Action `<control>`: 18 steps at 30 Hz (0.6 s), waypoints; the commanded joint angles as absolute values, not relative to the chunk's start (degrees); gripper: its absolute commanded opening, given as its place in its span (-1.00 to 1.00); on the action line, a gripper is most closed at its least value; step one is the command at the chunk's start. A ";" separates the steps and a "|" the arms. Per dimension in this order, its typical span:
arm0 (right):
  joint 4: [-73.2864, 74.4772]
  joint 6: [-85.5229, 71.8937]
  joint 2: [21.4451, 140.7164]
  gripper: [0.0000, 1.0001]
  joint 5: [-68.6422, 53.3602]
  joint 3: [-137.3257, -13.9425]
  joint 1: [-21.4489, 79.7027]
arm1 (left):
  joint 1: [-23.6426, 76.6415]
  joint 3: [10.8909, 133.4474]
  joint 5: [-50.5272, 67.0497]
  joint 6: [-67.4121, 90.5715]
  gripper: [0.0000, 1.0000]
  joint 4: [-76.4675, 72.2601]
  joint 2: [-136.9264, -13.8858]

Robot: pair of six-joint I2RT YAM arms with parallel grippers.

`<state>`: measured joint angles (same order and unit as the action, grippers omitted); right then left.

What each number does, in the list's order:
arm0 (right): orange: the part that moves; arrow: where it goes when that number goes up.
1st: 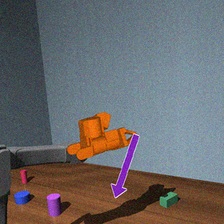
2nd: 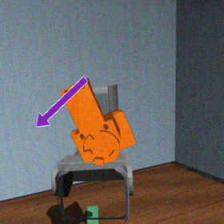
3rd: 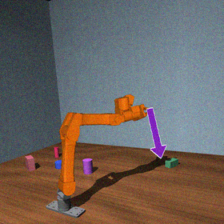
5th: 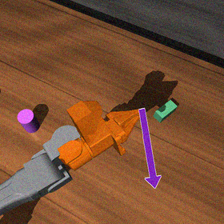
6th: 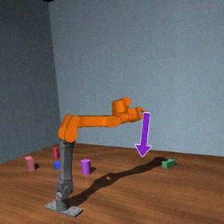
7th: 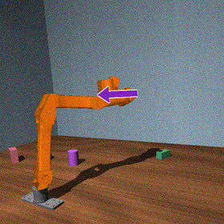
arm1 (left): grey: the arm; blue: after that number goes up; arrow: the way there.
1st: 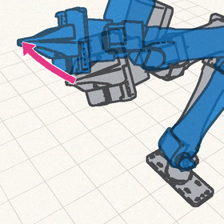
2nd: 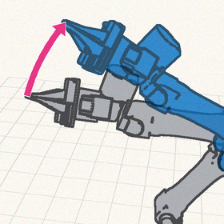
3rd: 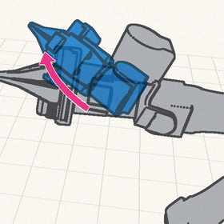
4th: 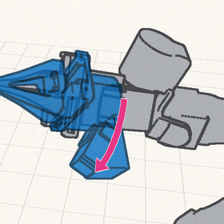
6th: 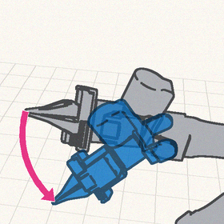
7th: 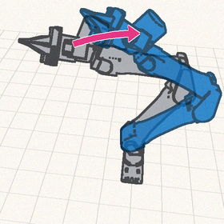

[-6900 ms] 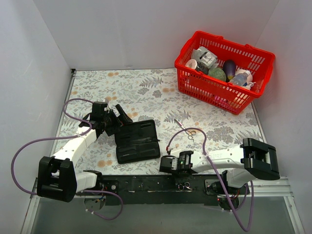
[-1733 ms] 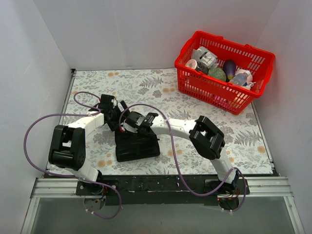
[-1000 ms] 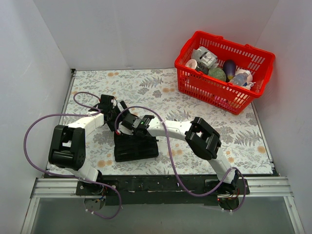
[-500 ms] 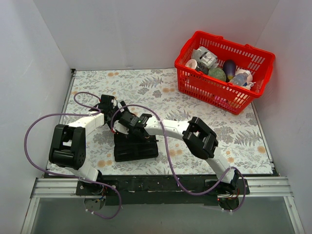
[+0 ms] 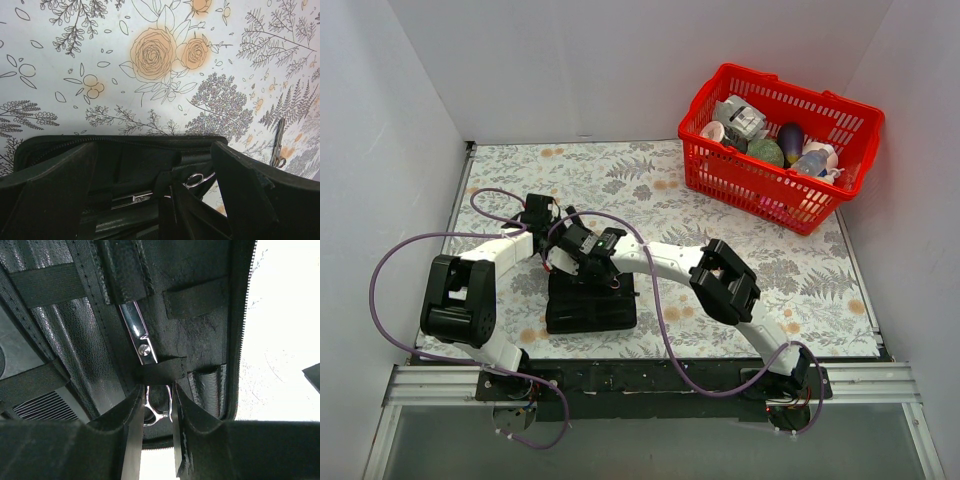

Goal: Sort the hair-cutting tools
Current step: Place the scissors in the hairdressing tool bag.

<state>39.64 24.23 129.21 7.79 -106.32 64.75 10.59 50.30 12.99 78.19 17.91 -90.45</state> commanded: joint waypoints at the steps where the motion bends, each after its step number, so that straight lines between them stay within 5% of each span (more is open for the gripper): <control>1: 37.70 22.06 131.31 -0.97 0.44 -111.27 66.09 | 11.07 50.01 13.71 77.43 0.96 18.19 -90.44; 5: 38.32 21.80 130.79 -0.39 0.61 -110.92 66.09 | 11.07 50.01 13.89 77.34 0.96 18.11 -90.53; 14: 38.76 19.52 124.29 0.40 2.45 -109.08 66.09 | 11.07 50.18 13.80 77.34 0.96 18.19 -90.79; 18: 38.94 17.50 119.37 0.54 4.83 -106.71 66.09 | 11.07 50.10 14.24 77.26 0.96 18.11 -90.53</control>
